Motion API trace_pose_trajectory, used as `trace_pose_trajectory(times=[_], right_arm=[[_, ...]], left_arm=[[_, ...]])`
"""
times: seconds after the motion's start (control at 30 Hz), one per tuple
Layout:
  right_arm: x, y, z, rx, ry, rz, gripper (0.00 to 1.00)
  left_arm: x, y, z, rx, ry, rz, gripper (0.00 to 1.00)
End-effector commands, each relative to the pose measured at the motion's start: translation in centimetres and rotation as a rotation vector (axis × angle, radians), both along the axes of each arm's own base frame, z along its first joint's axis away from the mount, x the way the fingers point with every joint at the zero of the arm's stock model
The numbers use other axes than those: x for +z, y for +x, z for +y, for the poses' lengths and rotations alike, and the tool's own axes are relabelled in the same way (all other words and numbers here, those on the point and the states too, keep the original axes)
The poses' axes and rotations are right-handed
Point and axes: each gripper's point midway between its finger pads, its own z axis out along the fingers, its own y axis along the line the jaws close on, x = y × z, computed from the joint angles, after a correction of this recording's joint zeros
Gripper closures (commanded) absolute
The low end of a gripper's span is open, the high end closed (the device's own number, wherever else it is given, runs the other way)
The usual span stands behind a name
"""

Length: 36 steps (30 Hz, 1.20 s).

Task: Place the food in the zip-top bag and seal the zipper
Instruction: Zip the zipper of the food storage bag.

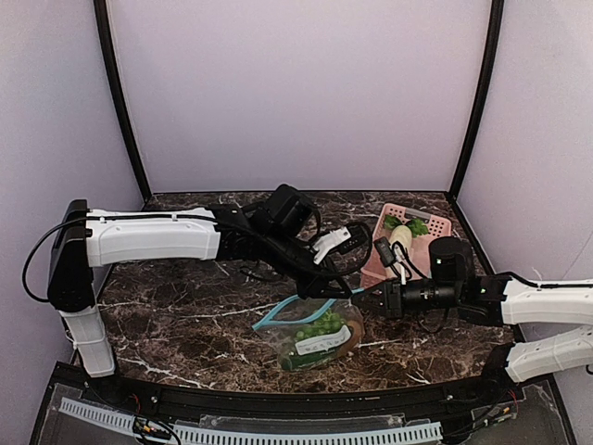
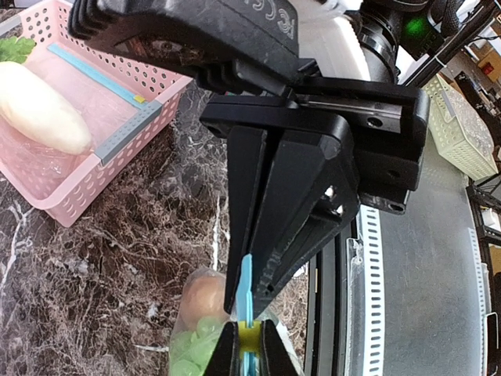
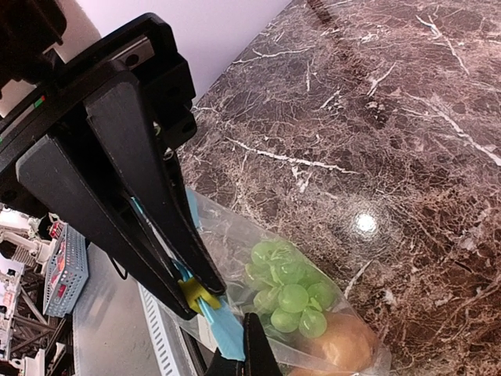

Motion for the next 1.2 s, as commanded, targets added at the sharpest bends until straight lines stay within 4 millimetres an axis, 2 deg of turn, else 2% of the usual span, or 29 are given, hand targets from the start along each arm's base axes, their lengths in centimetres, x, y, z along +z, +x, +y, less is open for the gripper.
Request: trace_pose_trajectory(times=[0.0, 1.17], right_arm=[[-0.1, 1.5, -1.0, -0.100, -0.016, -0.011, 1.00], [-1.2, 2.9, -3.1, -0.251, -0.056, 0.028, 1.00]], left_arm=[[0.8, -1.5, 2.2, -0.002, 0.031, 0.033, 0.99], [0.0, -2.5, 6.5, 0.069, 0.076, 0.004, 0.99]])
